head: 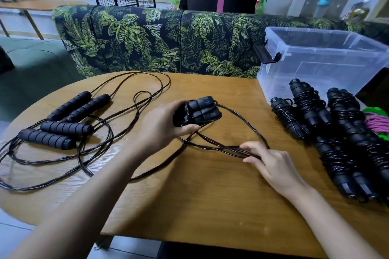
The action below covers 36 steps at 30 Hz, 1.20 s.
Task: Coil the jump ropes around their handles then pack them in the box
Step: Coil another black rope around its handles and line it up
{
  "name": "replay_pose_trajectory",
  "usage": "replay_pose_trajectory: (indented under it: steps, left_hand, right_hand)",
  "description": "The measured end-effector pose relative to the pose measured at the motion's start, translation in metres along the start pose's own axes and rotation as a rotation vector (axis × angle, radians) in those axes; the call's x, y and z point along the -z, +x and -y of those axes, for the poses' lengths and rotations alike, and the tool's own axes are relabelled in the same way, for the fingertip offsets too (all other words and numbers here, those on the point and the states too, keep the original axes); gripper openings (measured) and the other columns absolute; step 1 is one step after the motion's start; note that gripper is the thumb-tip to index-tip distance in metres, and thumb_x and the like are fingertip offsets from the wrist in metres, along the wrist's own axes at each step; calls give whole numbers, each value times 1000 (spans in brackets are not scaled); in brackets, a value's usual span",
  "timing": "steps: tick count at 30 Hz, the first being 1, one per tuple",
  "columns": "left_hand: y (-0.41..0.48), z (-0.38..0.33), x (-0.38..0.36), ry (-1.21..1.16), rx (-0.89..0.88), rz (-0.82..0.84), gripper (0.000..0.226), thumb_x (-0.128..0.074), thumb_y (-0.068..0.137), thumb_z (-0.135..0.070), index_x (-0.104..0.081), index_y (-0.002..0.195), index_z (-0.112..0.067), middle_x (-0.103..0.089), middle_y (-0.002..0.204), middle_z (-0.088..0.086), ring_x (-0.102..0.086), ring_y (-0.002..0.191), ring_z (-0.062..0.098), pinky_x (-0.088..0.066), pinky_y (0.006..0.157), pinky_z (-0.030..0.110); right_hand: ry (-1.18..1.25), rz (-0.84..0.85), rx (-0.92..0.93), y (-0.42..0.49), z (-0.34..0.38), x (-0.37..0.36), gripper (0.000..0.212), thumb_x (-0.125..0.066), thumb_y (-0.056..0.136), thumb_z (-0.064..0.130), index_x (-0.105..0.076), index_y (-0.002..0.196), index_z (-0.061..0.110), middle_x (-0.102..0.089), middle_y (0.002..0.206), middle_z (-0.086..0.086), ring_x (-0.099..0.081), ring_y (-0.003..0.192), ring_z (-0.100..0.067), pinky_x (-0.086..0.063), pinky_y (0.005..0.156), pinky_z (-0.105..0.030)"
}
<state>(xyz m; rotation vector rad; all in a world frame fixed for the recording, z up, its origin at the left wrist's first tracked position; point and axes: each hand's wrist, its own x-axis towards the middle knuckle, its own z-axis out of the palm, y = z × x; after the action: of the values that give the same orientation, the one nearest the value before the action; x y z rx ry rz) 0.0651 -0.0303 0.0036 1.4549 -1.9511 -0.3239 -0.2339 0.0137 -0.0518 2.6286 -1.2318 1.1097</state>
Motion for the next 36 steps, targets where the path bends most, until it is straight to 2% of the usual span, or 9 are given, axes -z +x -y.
replay_pose_trajectory:
  steps: [5,9,14,19,22,27,31,34,36]
  left_hand:
    - [-8,3,-3,56,-42,9,89,-52,62,-78,-58,132,-23,-70,106,-1,-64,97,21,-52,79,39]
    - [-12,1,-3,116,-133,2,82,-53,67,-75,-56,131,-24,-68,108,-4,-63,94,20,-50,76,36]
    - [-13,-1,-9,365,-368,-108,82,-52,74,-75,-56,133,-19,-68,107,-1,-65,86,25,-49,68,33]
    - [-15,3,-11,433,-513,-157,81,-54,80,-71,-46,145,-23,-61,134,0,-60,80,23,-52,69,34]
    - [-16,3,-8,466,-530,-165,81,-60,78,-69,-39,147,-33,-53,145,-6,-53,75,19,-48,69,30]
    - [-17,4,-3,379,-502,-152,76,-55,81,-69,-39,146,-33,-55,143,-9,-55,77,18,-51,68,32]
    - [-16,11,2,196,-410,-147,74,-59,80,-69,-43,143,-35,-58,139,-9,-66,92,24,-55,74,41]
    - [-17,14,4,69,-326,-140,74,-58,79,-73,-42,143,-39,-59,137,-12,-66,104,23,-55,81,43]
    - [-17,12,4,41,-321,-135,75,-60,79,-73,-41,143,-40,-59,137,-12,-66,106,22,-55,83,43]
  right_hand:
    - [-145,39,79,-1,-9,1,48,-28,104,53,-65,100,22,-70,76,12,-65,59,-14,-45,50,-21]
    - [-208,59,73,-3,-16,-3,42,-27,106,44,-61,91,24,-63,78,16,-60,67,-8,-47,56,-26]
    - [-302,71,110,0,-24,-6,36,-37,103,36,-62,83,19,-56,81,10,-45,74,-7,-31,69,-18]
    - [-335,62,152,3,-23,-3,32,-43,99,33,-67,85,17,-59,78,9,-51,73,-10,-33,74,-18]
    - [-318,77,150,6,-23,-3,31,-44,99,33,-68,87,16,-59,78,8,-52,72,-12,-30,78,-17]
    - [-203,143,57,8,-30,-3,38,-40,100,42,-69,105,18,-63,85,13,-53,79,-7,-36,80,-16]
    - [-67,119,-65,13,-34,-2,52,-28,103,54,-63,85,20,-53,79,19,-43,76,0,-36,73,-19]
    - [86,134,-208,17,-29,0,43,-31,99,55,-56,77,30,-54,74,17,-50,82,-3,-30,89,-13]
    - [144,221,-270,22,-27,1,34,-31,98,51,-53,76,35,-57,83,17,-52,89,-7,-26,99,-19]
